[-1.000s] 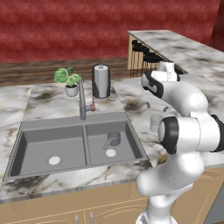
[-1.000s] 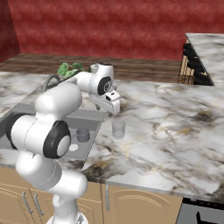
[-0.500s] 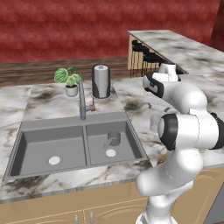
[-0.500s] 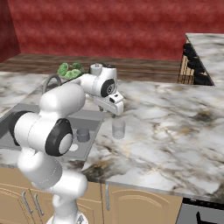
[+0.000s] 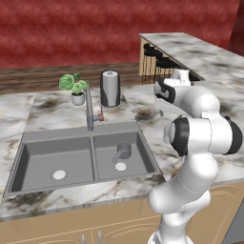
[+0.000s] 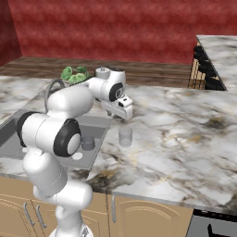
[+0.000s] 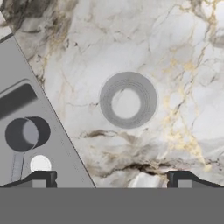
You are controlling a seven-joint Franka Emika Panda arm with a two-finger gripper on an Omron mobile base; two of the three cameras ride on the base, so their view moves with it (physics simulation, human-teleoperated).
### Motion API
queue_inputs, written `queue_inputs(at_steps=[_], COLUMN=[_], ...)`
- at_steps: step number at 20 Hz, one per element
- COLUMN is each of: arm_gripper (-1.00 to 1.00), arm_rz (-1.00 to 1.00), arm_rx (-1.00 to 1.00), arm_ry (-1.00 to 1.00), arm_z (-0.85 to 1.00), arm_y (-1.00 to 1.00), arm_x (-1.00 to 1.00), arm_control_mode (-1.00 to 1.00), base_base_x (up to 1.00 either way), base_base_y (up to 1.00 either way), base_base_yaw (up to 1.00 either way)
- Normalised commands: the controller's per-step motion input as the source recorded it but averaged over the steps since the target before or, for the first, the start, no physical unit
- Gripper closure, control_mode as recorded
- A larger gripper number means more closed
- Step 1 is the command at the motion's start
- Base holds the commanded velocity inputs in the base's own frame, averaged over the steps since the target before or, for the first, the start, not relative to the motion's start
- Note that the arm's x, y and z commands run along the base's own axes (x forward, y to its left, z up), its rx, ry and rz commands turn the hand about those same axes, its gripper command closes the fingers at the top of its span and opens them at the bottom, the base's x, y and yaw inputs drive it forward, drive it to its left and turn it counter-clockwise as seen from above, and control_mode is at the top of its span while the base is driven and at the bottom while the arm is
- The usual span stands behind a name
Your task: Move any existing items from the left basin to the right basin for drying. Then move the glass cup from the counter to the left basin of the sink for washing.
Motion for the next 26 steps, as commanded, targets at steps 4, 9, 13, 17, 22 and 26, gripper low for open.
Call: queue_inputs(at_steps=[4, 9, 13, 17, 22, 26], arm_gripper=[-1.0, -1.0, -1.0, -1.0, -1.0, -1.0], arm_rz=[0.0, 0.0, 0.0, 0.0, 0.0, 0.0], arm_rx=[0.0, 0.0, 0.0, 0.0, 0.01, 0.0], arm_ry=[-0.01, 0.0, 0.0, 0.0, 0.0, 0.0], arm_z=[-0.12, -0.1, -0.02, -0.02, -0.01, 0.0], arm_y=[-0.01, 0.0, 0.0, -0.01, -0.02, 0.0], arm_x=[0.09, 0.03, 0.06, 0.08, 0.08, 0.21], arm_control_mode=[-1.0, -1.0, -1.0, -1.0, -1.0, -1.0], base_base_x=[0.0, 0.0, 0.0, 0.0, 0.0, 0.0], base_base_y=[0.0, 0.0, 0.0, 0.0, 0.0, 0.0], base_base_yaw=[0.0, 0.0, 0.0, 0.0, 0.0, 0.0])
